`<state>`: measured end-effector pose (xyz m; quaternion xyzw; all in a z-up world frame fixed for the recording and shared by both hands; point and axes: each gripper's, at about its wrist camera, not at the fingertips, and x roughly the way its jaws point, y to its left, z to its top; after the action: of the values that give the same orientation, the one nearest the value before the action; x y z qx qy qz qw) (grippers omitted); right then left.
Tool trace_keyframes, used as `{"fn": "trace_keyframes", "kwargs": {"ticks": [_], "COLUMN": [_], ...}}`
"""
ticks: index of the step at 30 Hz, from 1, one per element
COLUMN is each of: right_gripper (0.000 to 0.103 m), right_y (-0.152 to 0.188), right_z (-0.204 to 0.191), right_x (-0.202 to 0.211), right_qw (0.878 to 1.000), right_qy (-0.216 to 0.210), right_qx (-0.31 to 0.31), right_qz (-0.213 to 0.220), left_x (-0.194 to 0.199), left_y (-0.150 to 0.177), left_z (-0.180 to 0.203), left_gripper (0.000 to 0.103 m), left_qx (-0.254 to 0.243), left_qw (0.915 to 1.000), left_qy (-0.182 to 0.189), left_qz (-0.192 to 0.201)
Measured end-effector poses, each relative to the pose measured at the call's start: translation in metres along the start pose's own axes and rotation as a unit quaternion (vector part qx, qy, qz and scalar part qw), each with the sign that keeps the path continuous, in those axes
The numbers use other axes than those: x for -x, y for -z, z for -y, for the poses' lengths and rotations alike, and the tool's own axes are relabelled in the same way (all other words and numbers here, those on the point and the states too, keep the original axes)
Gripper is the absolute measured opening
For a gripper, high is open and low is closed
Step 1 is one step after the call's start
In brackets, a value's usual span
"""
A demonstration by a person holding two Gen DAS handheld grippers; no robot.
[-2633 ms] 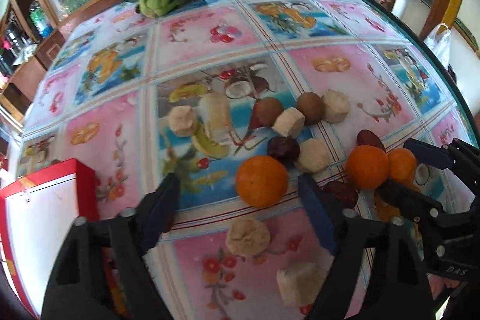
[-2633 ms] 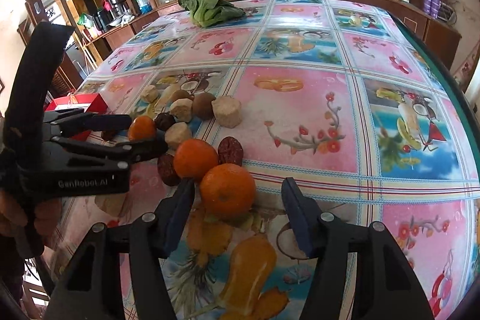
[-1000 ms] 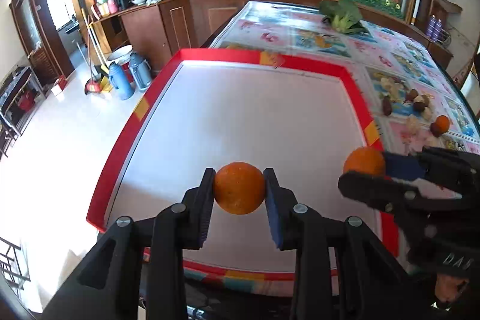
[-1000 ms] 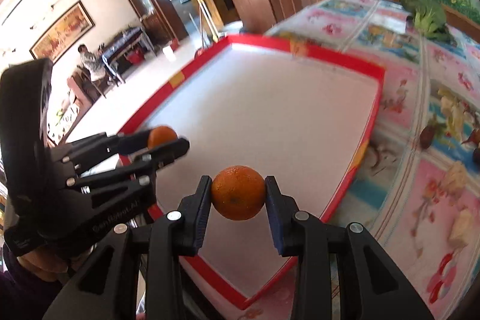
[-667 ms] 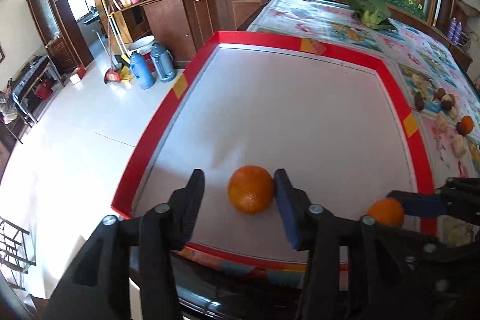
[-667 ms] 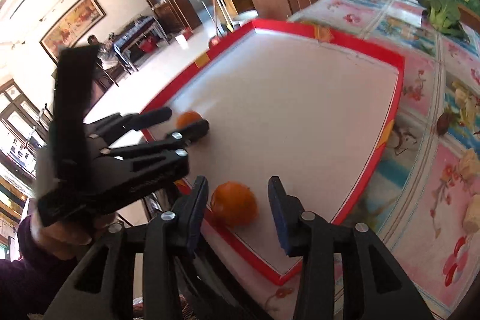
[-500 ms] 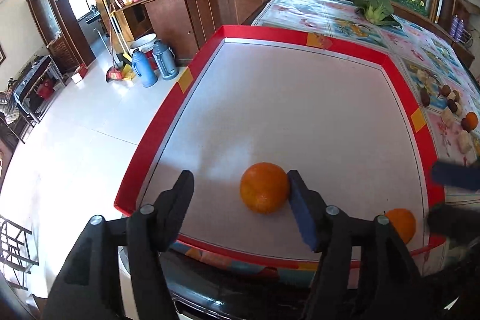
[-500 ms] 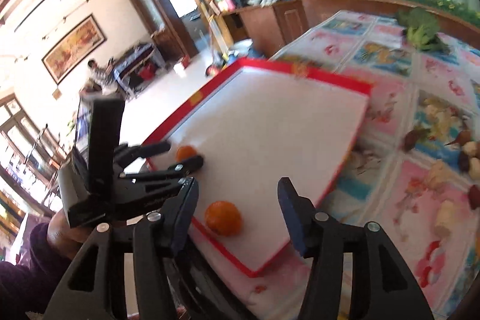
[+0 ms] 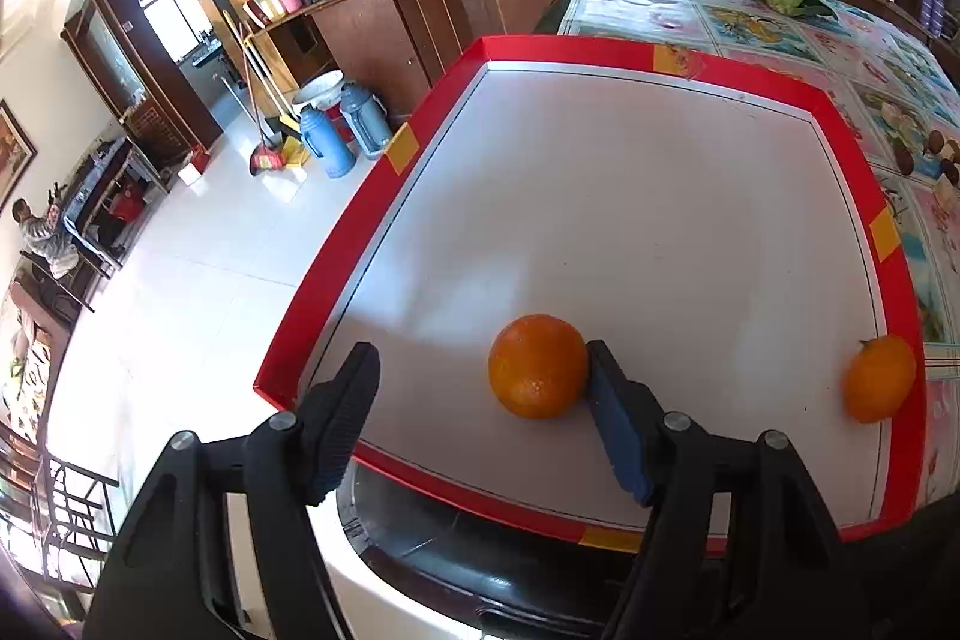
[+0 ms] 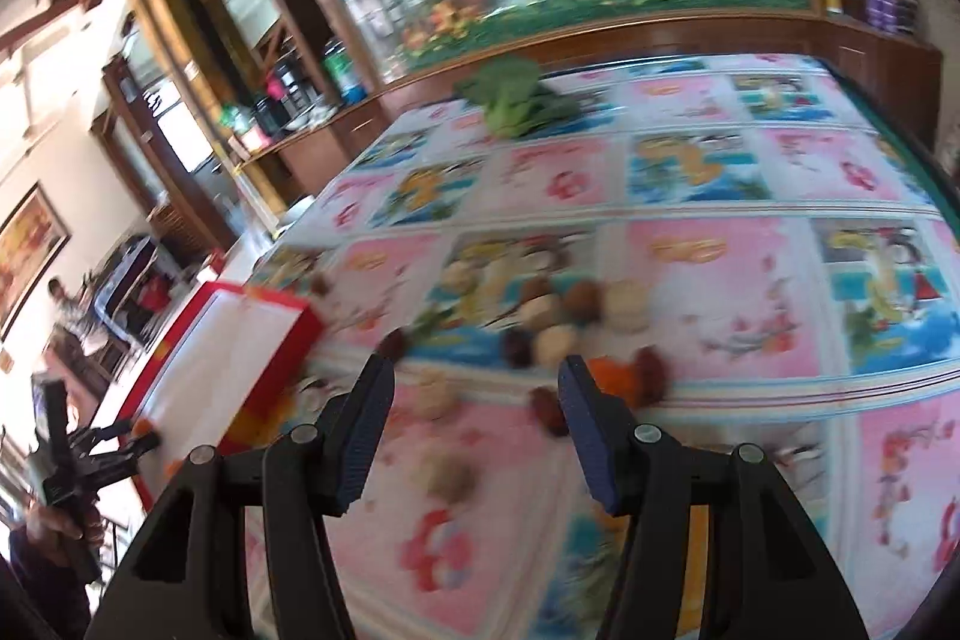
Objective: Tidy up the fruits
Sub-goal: 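Grasp a round beige bun with the left tool while the right tool grasps a beige cube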
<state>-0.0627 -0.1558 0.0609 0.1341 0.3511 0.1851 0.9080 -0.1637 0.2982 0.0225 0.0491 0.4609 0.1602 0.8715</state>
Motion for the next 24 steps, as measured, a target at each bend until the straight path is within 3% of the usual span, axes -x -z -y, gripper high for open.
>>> {"fn": "trace_keyframes", "kwargs": {"ticks": [2, 5, 10, 14, 17, 20, 24], "right_gripper": [0.057, 0.057, 0.057, 0.057, 0.057, 0.057, 0.057], "right_y": [-0.004, -0.005, -0.003, -0.001, 0.005, 0.02, 0.038], "right_z": [0.02, 0.038, 0.05, 0.044, 0.024, -0.013, -0.043], "right_x": [0.0, -0.002, 0.0, 0.011, 0.007, -0.004, -0.022], "right_qw": [1.0, 0.998, 0.998, 0.998, 0.996, 0.987, 0.978], "right_qy": [0.014, 0.03, 0.001, -0.042, -0.09, -0.12, -0.102], "right_qx": [-0.023, -0.046, -0.07, -0.053, -0.005, 0.079, 0.149], "right_qz": [0.014, 0.017, 0.004, 0.011, -0.022, -0.069, -0.099], "left_x": [0.001, 0.023, 0.056, 0.056, 0.055, 0.062, 0.063], "left_y": [-0.001, -0.008, -0.046, -0.083, -0.096, -0.089, -0.078], "left_z": [-0.001, 0.012, 0.052, 0.084, 0.115, 0.153, 0.185], "left_gripper": [0.07, 0.07, 0.072, 0.074, 0.074, 0.074, 0.074], "left_qx": [0.003, -0.014, -0.034, -0.027, -0.032, -0.068, -0.1], "left_qw": [0.9999, 0.9996, 0.9939, 0.9886, 0.9821, 0.9753, 0.9715], "left_qy": [0.009, 0.019, 0.082, 0.131, 0.176, 0.199, 0.205], "left_qz": [-0.012, 0.018, 0.066, 0.069, 0.058, 0.067, 0.064]}}
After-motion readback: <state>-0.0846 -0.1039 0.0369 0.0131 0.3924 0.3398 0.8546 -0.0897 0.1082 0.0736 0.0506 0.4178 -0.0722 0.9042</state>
